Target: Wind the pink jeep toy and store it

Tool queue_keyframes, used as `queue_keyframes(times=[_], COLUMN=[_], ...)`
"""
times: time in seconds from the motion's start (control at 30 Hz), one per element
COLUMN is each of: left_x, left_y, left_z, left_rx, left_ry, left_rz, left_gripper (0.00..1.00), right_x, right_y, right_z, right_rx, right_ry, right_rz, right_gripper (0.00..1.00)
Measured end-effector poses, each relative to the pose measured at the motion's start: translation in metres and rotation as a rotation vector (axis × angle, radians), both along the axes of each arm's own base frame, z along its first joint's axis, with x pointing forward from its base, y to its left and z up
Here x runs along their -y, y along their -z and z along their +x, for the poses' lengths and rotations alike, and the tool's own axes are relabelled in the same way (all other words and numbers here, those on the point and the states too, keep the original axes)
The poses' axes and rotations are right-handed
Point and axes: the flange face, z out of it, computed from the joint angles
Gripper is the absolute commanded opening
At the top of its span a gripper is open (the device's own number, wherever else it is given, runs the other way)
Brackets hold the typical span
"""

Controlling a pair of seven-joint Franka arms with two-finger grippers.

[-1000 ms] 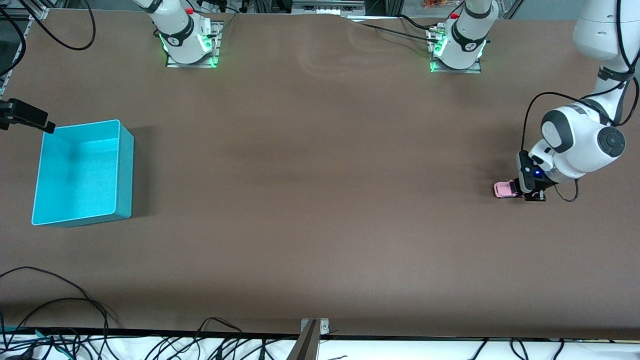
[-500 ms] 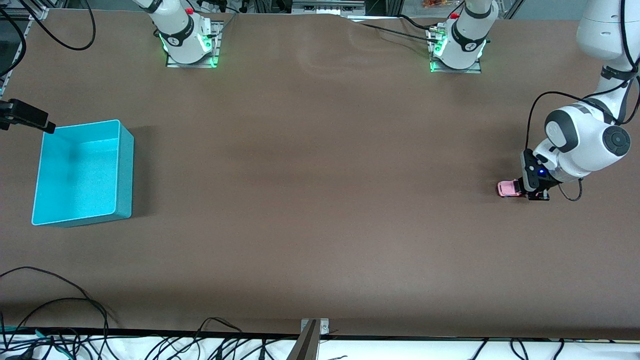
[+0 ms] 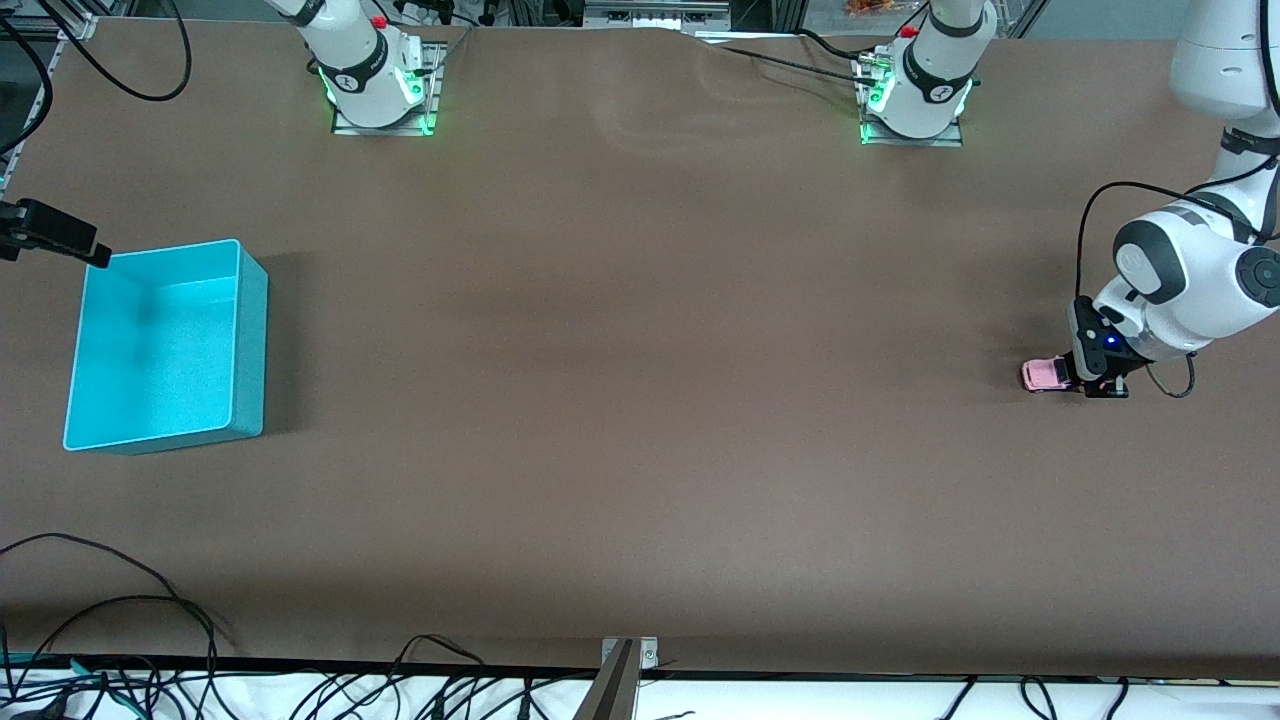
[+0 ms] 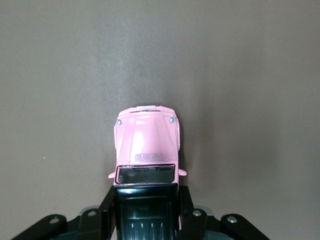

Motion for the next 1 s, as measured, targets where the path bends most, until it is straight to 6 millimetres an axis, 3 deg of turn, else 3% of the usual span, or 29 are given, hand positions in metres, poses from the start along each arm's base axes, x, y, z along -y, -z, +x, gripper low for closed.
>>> queue_keyframes(times=[0.67, 0.93, 0.97, 1.0], left_x=[-0.049, -0.053, -0.053, -0.053], left_y=[0.0, 0.0, 0.0, 0.0], left_z=[-0.015, -0.017, -0.017, -0.017], left_rx=[0.0, -0.002, -0.002, -0.002], left_ry=[0.006, 0.009, 0.009, 0.009], left_rz=[0.037, 0.041, 0.041, 0.041], left_gripper=[0.0, 0.0, 0.09, 0.36], right_x=[0.005, 0.006, 0.006, 0.006], right_y=[0.001, 0.002, 0.002, 0.002], right_z=[0.0, 0.0, 0.0, 0.0], right_rx=[-0.002, -0.002, -0.002, -0.002], right_ry=[0.009, 0.01, 0.01, 0.01], right_rz=[-0.001, -0.001, -0.001, -0.001], right_gripper=[1.0, 1.0, 1.0, 1.0])
